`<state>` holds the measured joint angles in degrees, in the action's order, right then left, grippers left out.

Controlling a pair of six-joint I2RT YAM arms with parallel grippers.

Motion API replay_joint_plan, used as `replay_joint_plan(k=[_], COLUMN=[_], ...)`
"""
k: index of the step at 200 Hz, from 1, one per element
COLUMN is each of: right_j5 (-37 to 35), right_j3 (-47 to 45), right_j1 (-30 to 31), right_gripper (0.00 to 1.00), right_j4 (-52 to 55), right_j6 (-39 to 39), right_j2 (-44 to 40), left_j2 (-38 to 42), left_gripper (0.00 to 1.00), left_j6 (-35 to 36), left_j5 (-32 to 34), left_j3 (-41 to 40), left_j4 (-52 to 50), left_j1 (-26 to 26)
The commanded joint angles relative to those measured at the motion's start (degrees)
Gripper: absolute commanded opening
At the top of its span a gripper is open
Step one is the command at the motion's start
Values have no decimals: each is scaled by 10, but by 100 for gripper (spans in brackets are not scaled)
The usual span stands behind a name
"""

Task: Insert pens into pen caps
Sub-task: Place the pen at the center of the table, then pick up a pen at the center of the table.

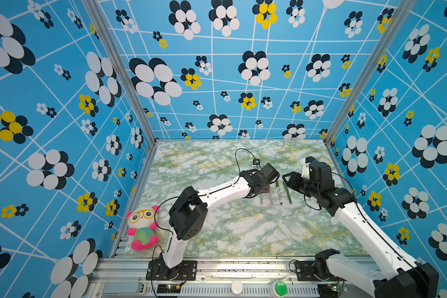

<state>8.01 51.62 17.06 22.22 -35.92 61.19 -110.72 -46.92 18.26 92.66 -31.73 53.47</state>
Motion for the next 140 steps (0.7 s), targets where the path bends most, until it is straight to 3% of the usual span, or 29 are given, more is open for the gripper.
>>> replay_joint_plan(k=[1,55,95,140], right_j5=[46,101,66,29], right_j3=[28,95,187,307], right_j1=[-4,16,87,144], right_gripper=[47,57,72,78], right_j4=[17,62,104,153], right_j6=[52,150,253,370], right_j2=[9,111,219,376], left_j2=[72,259,407,560], left_gripper=[52,71,83,91], left_j6=[15,60,41,7], left_j5=[38,-13,-83,-129], left_j3=[-64,-285,-457,-593], left_j4=[46,125,201,230], left_j1=[-27,-124,-217,-285])
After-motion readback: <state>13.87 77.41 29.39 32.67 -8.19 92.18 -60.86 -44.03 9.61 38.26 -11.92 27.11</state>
